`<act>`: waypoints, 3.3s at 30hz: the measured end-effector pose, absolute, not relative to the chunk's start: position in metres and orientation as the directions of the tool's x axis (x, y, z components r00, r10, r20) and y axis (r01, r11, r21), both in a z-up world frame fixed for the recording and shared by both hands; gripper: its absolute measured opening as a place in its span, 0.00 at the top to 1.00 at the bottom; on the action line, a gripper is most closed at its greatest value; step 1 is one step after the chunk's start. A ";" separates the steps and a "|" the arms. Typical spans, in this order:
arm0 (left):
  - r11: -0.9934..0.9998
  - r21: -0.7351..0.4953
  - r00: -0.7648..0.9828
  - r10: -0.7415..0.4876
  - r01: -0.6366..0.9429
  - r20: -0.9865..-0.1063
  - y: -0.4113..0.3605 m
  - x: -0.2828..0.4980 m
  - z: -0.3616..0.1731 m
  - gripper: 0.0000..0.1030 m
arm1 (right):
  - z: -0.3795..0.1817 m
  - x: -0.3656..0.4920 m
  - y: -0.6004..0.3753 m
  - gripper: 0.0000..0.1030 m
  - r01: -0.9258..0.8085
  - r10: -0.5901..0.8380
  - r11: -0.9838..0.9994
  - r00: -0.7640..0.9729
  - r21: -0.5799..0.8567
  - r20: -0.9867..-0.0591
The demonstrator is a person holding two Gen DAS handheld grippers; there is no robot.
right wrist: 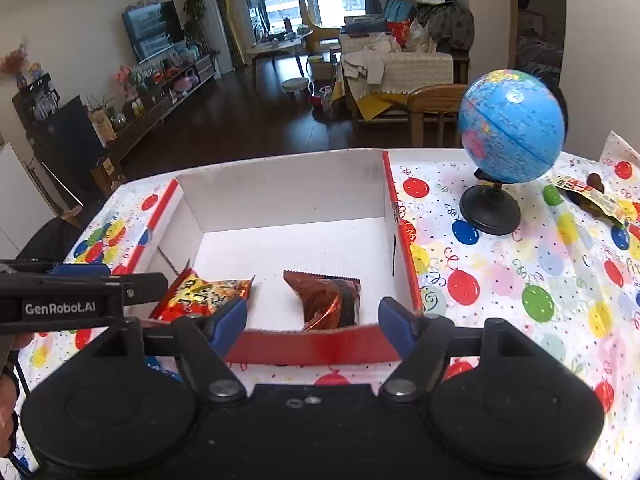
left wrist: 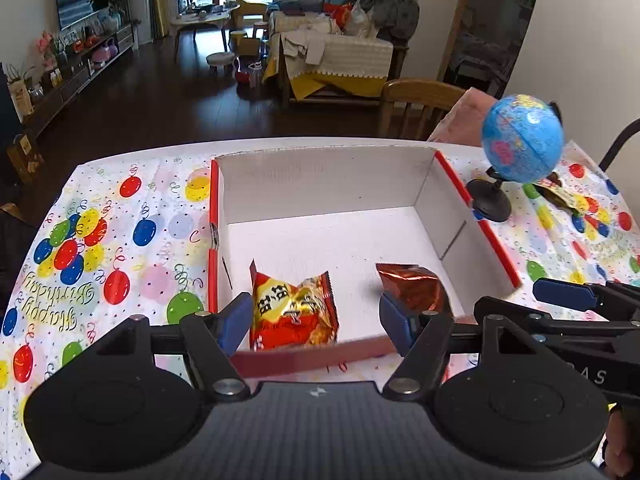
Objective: Organize snacks
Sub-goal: 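Carry both bags into the red box and open both tools, then grasp the foil-wrapped egg treat with left tool while right tool grasps white snack bag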
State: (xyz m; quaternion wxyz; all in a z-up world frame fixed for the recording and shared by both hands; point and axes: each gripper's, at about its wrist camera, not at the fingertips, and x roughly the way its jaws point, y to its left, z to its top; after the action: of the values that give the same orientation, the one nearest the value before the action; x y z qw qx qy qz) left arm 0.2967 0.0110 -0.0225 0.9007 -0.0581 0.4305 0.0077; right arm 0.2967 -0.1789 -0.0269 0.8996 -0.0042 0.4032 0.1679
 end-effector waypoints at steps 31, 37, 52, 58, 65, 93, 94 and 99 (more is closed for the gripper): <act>0.979 -0.178 0.700 -0.194 0.096 -0.687 -0.010 0.145 0.008 0.04 | 0.008 0.131 -0.214 0.13 -0.146 0.185 0.983 0.759 0.115 -0.624; 0.976 -0.149 0.657 -0.217 0.158 -0.722 -0.033 0.134 -0.014 0.04 | -0.018 0.103 -0.233 0.13 -0.071 0.099 0.995 0.747 0.069 -0.658; 0.965 -0.107 0.528 -0.221 0.238 -0.820 -0.094 0.176 -0.083 0.04 | -0.079 0.110 -0.277 0.20 0.012 -0.021 1.000 0.676 -0.018 -0.737; 0.966 -0.075 0.488 -0.192 0.248 -0.851 -0.114 0.204 -0.112 0.04 | -0.109 0.136 -0.279 0.26 -0.034 -0.015 0.998 0.634 -0.048 -0.773; 0.952 -0.088 0.402 -0.206 0.292 -0.892 -0.133 0.236 -0.141 0.04 | -0.126 0.161 -0.275 0.28 -0.116 0.027 0.992 0.621 -0.058 -0.783; 0.941 -0.099 0.398 -0.230 0.322 -0.888 -0.147 0.253 -0.158 0.50 | -0.141 0.192 -0.279 0.72 -0.085 0.062 0.996 0.545 0.019 -0.836; 0.942 -0.096 0.402 -0.227 0.320 -0.887 -0.147 0.252 -0.157 0.51 | -0.141 0.190 -0.278 0.74 -0.084 0.063 0.996 0.545 0.020 -0.836; 0.949 -0.071 0.403 -0.196 0.306 -0.894 -0.140 0.246 -0.155 0.53 | -0.135 0.180 -0.274 0.77 -0.078 0.067 0.997 0.559 0.028 -0.826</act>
State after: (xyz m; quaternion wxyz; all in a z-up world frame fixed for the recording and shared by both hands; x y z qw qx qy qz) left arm 0.2456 -0.1402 -0.1549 0.8358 0.0523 0.5255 -0.1503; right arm 0.1803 -0.2739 -0.1352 0.8829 -0.0062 0.4677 0.0411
